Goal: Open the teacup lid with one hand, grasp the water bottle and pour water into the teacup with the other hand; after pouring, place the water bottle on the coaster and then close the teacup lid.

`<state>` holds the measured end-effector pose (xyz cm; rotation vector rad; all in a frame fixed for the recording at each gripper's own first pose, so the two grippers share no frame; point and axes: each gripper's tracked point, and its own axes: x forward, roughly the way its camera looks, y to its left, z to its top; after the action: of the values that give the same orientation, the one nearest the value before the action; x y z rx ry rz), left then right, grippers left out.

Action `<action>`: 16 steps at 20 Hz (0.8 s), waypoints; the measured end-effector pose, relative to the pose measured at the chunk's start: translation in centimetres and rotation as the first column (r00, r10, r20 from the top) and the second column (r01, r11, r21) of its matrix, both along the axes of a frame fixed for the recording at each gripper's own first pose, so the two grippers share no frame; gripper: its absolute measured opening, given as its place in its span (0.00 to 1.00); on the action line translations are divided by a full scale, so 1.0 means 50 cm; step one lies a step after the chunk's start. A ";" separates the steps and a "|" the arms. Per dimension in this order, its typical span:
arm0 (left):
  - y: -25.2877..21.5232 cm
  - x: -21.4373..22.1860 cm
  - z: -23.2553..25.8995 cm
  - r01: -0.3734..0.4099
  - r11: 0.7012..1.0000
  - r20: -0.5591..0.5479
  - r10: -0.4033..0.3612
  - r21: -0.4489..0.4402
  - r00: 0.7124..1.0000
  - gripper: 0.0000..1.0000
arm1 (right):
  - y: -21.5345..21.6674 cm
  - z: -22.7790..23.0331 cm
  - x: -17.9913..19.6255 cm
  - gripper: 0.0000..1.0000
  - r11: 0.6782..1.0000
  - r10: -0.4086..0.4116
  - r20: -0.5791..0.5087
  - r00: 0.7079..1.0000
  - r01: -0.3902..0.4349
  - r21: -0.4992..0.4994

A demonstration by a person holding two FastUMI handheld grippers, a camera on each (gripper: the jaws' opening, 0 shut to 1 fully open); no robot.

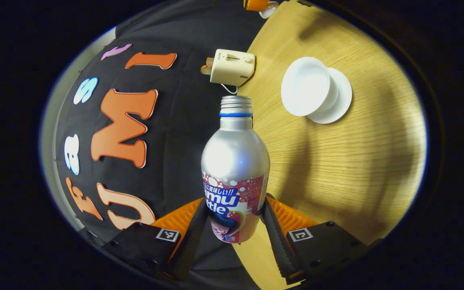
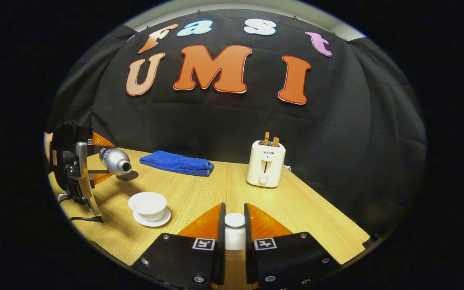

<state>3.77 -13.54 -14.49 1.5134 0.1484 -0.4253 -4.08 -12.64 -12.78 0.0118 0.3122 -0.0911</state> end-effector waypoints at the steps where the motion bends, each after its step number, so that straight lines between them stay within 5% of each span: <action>1: -0.003 0.001 0.001 0.014 0.999 0.006 -0.014 0.030 1.000 0.87 | -0.001 0.000 -0.001 0.20 1.000 -0.002 0.001 1.000 0.002 0.001; 4: -0.007 -0.002 0.008 0.056 0.993 0.016 -0.058 0.106 0.998 0.80 | -0.004 0.004 -0.003 0.20 1.000 -0.006 0.009 1.000 0.006 0.005; 16: -0.032 0.001 0.056 0.137 0.940 0.083 -0.171 0.312 0.982 0.83 | -0.020 0.010 -0.019 0.21 0.999 -0.013 0.026 1.000 0.012 0.032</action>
<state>3.83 -15.15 -11.71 1.8580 0.0082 -0.4582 -5.03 -13.67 -12.26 0.0465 0.2876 -0.0982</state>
